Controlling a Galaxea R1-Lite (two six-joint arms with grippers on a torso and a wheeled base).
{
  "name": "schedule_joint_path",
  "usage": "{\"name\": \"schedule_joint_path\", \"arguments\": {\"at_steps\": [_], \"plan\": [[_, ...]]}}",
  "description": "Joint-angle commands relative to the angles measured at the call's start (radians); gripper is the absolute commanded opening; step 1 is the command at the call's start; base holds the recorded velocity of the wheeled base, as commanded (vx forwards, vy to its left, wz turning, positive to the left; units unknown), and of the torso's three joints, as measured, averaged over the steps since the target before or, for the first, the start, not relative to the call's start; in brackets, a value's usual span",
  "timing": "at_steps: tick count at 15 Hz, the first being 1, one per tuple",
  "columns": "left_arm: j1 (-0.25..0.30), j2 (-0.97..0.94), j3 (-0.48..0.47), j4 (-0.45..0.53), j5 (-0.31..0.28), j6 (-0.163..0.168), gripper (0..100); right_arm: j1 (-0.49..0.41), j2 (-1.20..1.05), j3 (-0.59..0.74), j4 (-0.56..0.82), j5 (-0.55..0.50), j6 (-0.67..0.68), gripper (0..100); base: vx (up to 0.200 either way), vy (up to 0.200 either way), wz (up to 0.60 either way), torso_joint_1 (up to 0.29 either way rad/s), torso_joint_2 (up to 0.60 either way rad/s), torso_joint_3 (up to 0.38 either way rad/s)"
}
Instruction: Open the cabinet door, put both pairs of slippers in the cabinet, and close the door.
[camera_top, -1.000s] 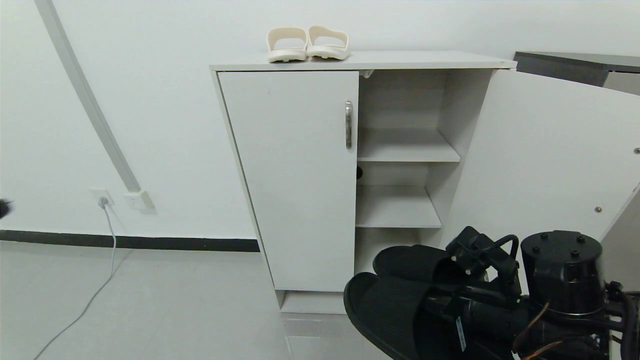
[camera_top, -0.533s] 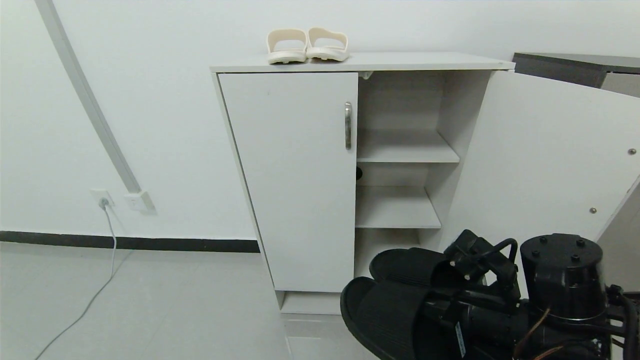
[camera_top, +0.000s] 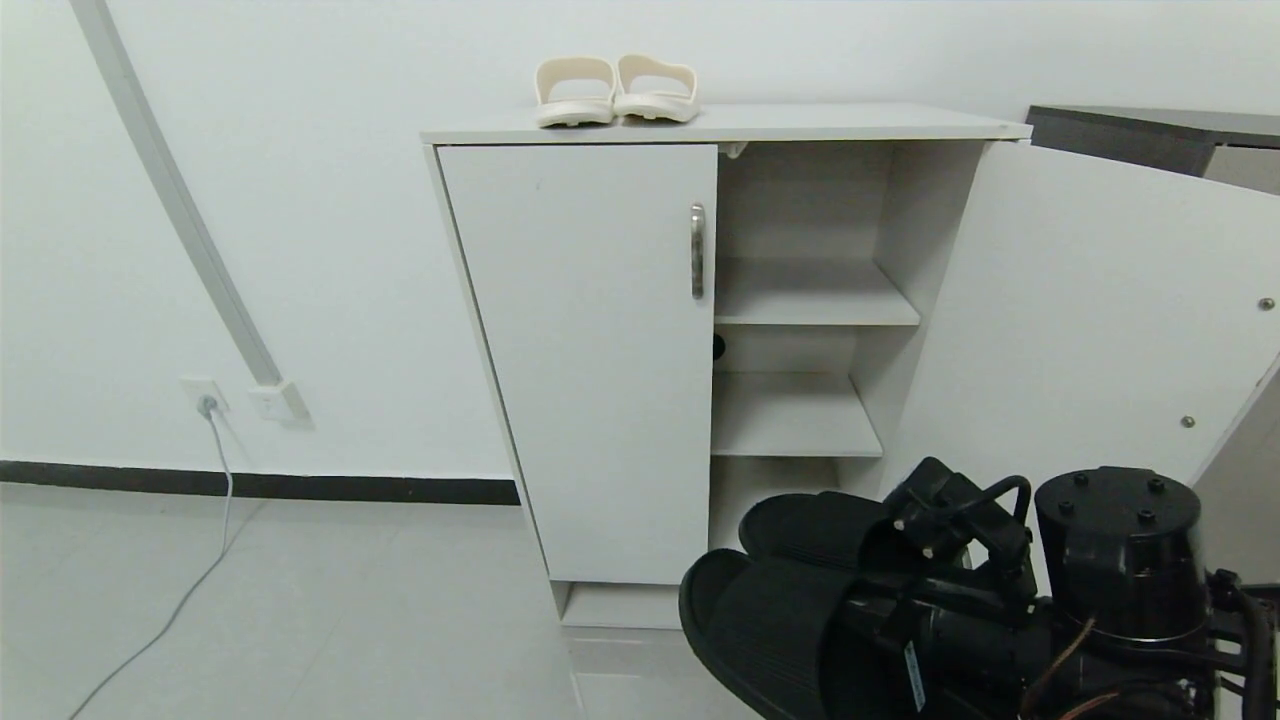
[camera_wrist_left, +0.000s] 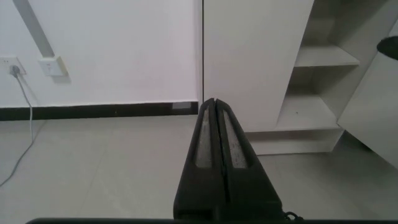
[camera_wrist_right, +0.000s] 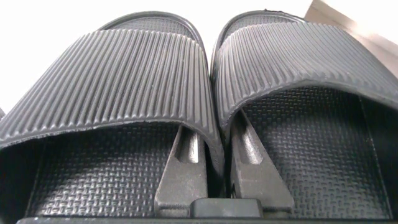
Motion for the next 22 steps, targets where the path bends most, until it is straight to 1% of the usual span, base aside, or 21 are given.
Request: {"name": "schedule_joint_path", "arguments": {"at_steps": [1,3,4,5,6,7,8,9,10,12,16,22], "plan": [[0.0,-0.001,0.001,0.001,0.0,-0.002,0,0.003,0.021,-0.024,-0.002,-0.053,0.003,0,0.0,0.0,0.0,0.0,0.0,0.0],[0.0,-0.001,0.001,0.001,0.001,-0.005,0,0.03,0.057,-0.072,-0.011,-0.145,0.051,0,0.0,0.0,0.0,0.0,0.0,0.0],[0.0,-0.001,0.001,0.001,0.001,-0.005,0,0.056,0.107,-0.141,-0.023,-0.261,0.144,0,0.0,0.0,0.0,0.0,0.0,0.0],[0.0,-0.001,0.001,0.001,0.001,-0.007,0,0.075,0.153,-0.187,-0.022,-0.346,0.176,0,0.0,0.0,0.0,0.0,0.0,0.0],[0.0,-0.001,0.001,0.001,0.001,-0.007,0,0.081,0.197,-0.216,-0.022,-0.435,0.182,0,0.0,0.0,0.0,0.0,0.0,0.0],[0.0,-0.001,0.001,0.001,0.003,-0.008,0,0.088,0.249,-0.24,-0.028,-0.562,0.184,0,0.0,0.0,0.0,0.0,0.0,0.0],[0.0,-0.001,0.001,0.001,0.003,-0.008,0,0.088,0.281,-0.266,-0.03,-0.625,0.189,0,0.0,0.0,0.0,0.0,0.0,0.0],[0.0,-0.001,0.001,0.001,0.003,-0.008,0,0.085,0.331,-0.34,-0.033,-0.7,0.235,0,0.0,0.0,0.0,0.0,0.0,0.0],[0.0,-0.001,0.001,0.001,0.001,-0.008,0,0.081,0.357,-0.378,-0.03,-0.714,0.256,0,0.0,0.0,0.0,0.0,0.0,0.0],[0.0,-0.001,0.001,0.001,0.003,-0.01,0,0.07,0.393,-0.407,-0.03,-0.754,0.261,0,0.0,0.0,0.0,0.0,0.0,0.0],[0.0,-0.001,0.001,0.001,0.003,-0.008,0,0.068,0.426,-0.411,-0.031,-0.758,0.262,0,0.0,0.0,0.0,0.0,0.0,0.0],[0.0,-0.001,0.001,0.001,0.003,-0.01,0,0.056,0.441,-0.407,-0.033,-0.76,0.262,0,0.0,-0.2,0.0,0.004,0.0,0.005]]}}
